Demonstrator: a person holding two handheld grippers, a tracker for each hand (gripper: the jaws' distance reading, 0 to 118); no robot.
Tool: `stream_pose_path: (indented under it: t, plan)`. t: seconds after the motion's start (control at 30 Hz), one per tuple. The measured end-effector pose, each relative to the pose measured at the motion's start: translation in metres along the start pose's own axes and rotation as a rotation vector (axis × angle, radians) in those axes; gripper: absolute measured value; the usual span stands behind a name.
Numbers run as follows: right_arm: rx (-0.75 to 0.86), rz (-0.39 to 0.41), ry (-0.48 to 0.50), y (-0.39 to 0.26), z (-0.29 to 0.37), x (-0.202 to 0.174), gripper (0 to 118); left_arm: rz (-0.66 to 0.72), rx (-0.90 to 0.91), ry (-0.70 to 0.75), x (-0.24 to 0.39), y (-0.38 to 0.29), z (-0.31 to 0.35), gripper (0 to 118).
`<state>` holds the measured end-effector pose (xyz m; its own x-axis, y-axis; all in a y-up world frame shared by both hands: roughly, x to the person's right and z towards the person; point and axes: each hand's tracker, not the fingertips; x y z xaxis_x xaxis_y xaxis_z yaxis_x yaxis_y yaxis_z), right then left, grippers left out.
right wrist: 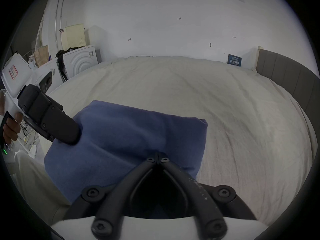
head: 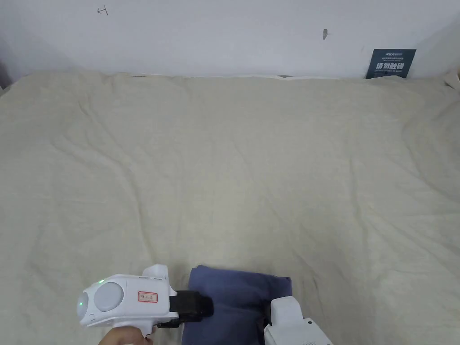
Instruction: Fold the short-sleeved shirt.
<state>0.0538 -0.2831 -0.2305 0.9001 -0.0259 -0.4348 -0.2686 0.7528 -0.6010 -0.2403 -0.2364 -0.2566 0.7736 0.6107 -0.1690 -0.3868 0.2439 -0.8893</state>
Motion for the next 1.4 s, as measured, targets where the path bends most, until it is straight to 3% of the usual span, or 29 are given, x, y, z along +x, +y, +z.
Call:
stream_pose_path:
  t: [0.07,0.13,0.37,0.6,0.9,1.2,1.37,1.4]
  plan:
    - [0.0,0.003,0.005,0.0,0.0,0.001,1,-0.072,-0.001,0.021,0.0,-0.002,-0.002,37]
    - [0.0,0.004,0.01,0.001,0.001,0.001,1,-0.058,-0.007,0.006,-0.003,0.0,-0.003,28]
    - [-0.008,0.015,0.036,0.023,0.012,0.004,1,-0.113,0.042,0.03,0.013,-0.002,0.012,24]
    - [0.175,0.009,0.041,0.083,0.04,0.001,2,-0.203,0.11,0.151,-0.011,0.037,0.072,23]
    - [0.331,-0.002,0.003,0.152,0.057,0.0,2,-0.152,0.227,0.445,-0.112,0.107,0.174,23]
    - [0.35,0.021,-0.025,0.174,0.042,-0.008,2,-0.017,0.256,0.745,-0.211,0.16,0.241,23]
    - [0.316,0.031,-0.024,0.175,0.034,-0.014,2,0.062,0.25,0.775,-0.236,0.17,0.245,24]
    - [0.309,0.034,-0.019,0.175,0.033,-0.015,2,0.061,0.257,0.766,-0.237,0.169,0.244,32]
